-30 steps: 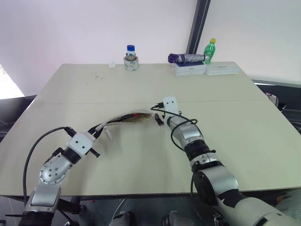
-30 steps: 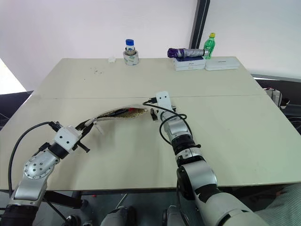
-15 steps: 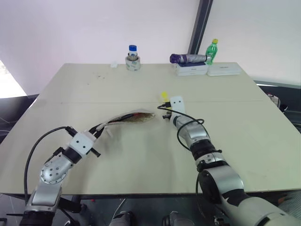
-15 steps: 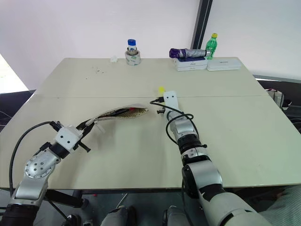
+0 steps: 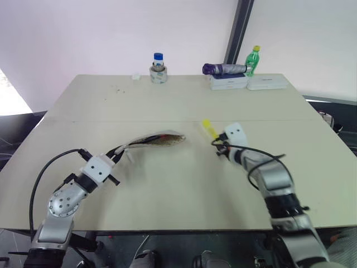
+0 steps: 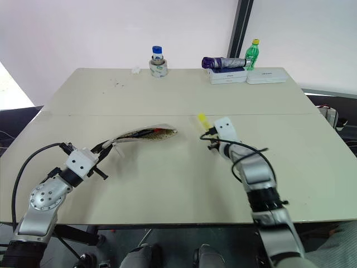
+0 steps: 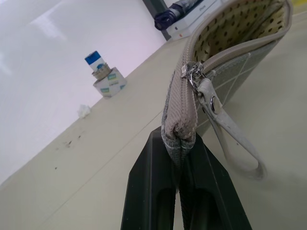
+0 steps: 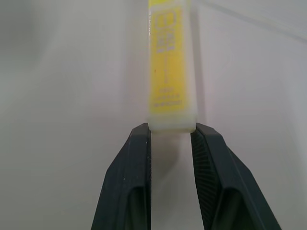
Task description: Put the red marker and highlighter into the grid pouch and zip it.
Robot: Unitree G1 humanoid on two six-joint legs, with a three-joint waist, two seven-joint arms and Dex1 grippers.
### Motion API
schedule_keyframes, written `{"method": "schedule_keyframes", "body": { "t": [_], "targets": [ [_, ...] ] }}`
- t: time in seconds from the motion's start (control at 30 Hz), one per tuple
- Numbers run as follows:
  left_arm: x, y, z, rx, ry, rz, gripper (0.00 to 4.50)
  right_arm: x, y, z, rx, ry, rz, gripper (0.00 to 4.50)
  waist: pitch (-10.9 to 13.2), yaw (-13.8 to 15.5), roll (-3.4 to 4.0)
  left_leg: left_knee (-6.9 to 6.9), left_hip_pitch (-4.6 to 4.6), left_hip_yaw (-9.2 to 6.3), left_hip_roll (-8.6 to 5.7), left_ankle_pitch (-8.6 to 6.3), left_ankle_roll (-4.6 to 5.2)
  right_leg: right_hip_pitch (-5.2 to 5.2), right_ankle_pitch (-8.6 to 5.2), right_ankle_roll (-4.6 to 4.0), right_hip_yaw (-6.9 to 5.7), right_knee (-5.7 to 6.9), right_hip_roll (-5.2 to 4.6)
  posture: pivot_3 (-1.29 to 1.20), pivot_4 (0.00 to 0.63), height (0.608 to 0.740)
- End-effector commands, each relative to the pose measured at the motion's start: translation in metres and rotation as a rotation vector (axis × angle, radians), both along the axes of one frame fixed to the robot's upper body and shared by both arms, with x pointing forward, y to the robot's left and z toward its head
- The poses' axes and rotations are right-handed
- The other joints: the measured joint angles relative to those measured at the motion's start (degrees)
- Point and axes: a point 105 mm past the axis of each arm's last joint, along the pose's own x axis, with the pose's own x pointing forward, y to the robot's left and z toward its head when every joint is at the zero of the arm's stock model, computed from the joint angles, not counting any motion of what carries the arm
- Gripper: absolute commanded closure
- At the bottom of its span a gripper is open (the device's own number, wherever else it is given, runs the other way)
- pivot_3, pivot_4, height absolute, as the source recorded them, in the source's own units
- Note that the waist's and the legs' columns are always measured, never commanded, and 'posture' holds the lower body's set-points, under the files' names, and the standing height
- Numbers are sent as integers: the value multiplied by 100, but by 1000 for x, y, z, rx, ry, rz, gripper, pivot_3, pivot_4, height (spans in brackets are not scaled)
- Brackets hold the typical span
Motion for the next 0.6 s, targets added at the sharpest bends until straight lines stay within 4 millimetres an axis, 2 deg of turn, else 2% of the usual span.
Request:
{"method": "schedule_keyframes", "body": {
  "t": [0.03,0.17,0.23,0.37,0.6],
  "targets": [
    [0,-1,9,0,-43,-18,4500,-27,9,23,51,-13,137,3884,0,-21,0,0,0,0,0,0,0,0,0,0,0,0,0,0,150,737],
    [5,-8,8,-4,-42,-47,4500,-56,-4,8,54,119,231,3884,0,48,-2,3,1,-3,0,-1,1,3,0,0,-2,-5,1,0,150,737],
    [7,-9,8,-5,-43,-54,4500,-51,-8,10,50,94,211,2839,1,92,-3,7,1,-2,-1,-3,4,3,0,-1,-1,-6,1,0,150,737],
    [9,-11,9,-6,-42,-67,4500,-44,-2,14,-14,29,245,954,1,131,-3,8,0,-2,-1,-3,4,3,0,-1,-1,-6,2,0,150,737],
    [7,-12,8,3,-40,-71,4500,-37,5,5,-12,37,217,954,2,137,-4,9,-6,-2,-2,-3,6,1,0,0,-1,-9,2,0,150,737]
  ]
}}
